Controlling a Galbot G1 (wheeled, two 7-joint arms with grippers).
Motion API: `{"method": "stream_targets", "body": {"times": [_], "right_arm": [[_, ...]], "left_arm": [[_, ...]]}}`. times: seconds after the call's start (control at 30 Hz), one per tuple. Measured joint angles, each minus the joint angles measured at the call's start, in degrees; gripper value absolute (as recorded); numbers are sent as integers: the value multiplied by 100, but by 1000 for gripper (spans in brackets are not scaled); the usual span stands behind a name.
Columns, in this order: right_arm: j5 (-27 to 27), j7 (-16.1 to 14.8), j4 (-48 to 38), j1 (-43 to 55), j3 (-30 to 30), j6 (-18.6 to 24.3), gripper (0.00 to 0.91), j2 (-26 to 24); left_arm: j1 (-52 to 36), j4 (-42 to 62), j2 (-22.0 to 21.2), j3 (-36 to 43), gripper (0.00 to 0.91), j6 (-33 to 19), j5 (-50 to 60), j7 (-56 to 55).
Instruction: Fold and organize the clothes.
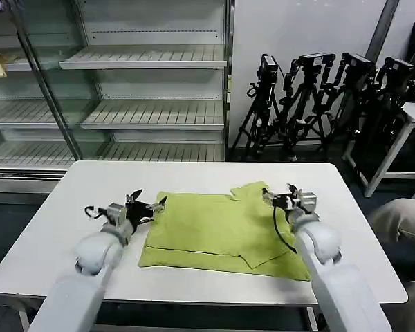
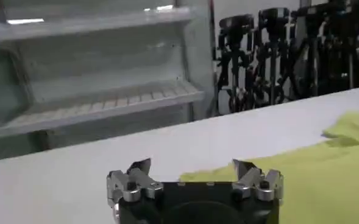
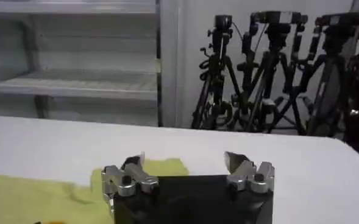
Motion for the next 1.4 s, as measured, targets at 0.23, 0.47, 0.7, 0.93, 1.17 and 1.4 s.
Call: {"method": "stream_targets", "body": {"times": [0.23,0.47,0.7,0.93,1.17,1.4], "right_arm": [[-142,-45,-1001,623,-177,-2,907,363],[-217,-67,-1684,917,-302,-7,907,579],[-234,-15,-1994,1057,-360,-10,907,655],[-185,11,-2100,1092,-371,1,0,675],[-107,53,-2096,1081,-372,0,0,682],[-19,65,-2035,1066,-387,-12,0,663]], "left_arm": [[-470,677,-70,188,907,154,-135,65],[-652,1007,-79,216,907,229,-210,215],[-770,1211,-174,245,907,269,-219,288],[-803,1344,-241,249,10,291,-183,326],[-784,1348,-244,249,10,288,-183,399],[-811,1364,-265,257,10,295,-198,441]]}}
